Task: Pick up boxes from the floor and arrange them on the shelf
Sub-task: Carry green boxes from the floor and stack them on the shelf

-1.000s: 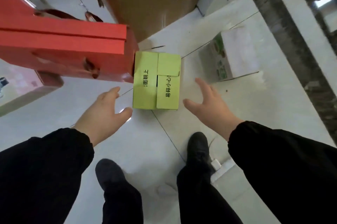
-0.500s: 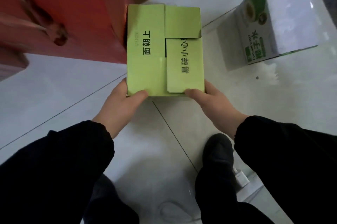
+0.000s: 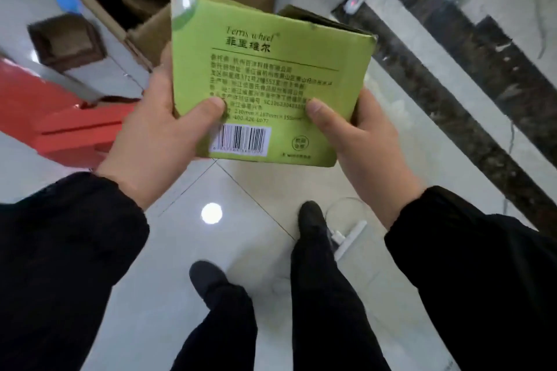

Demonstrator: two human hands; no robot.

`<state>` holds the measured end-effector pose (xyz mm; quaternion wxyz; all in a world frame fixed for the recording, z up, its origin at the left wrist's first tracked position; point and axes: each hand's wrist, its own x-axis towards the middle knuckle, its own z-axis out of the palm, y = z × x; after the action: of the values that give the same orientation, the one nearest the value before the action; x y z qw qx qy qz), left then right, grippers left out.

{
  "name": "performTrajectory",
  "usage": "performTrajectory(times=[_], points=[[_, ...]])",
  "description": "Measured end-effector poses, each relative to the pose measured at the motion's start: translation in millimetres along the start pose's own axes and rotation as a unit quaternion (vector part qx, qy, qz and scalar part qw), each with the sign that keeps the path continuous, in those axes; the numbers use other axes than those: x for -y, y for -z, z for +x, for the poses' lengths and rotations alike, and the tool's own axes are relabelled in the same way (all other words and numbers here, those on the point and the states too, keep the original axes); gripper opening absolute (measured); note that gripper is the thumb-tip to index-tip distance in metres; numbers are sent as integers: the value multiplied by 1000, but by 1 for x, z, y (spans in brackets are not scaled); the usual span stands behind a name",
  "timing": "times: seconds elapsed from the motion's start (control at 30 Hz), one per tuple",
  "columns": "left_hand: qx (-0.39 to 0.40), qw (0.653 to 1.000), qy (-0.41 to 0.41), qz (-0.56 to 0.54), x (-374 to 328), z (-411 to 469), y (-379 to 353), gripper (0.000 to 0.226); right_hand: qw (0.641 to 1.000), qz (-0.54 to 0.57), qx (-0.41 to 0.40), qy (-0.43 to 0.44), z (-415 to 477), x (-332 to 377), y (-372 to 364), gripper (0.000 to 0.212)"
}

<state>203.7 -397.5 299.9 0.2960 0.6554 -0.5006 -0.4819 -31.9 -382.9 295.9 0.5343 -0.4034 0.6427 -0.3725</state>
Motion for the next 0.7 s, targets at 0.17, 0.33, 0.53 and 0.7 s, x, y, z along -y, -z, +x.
performTrajectory(times=[0.17,0.33,0.53,0.7], points=[[107,991,-76,40,-139,-40,-12,46,992,46,-114,17,-89,93,77,40],[258,950,-168,60,-267,-62,-91,38,955,97,-279,29,-177,149,179,42],[411,866,-281,43,-431,-122,-222,50,875,116,-465,70,-275,210,323,42],[523,793,-313,-21,-541,-183,-324,49,818,94,-556,109,-350,257,424,40]])
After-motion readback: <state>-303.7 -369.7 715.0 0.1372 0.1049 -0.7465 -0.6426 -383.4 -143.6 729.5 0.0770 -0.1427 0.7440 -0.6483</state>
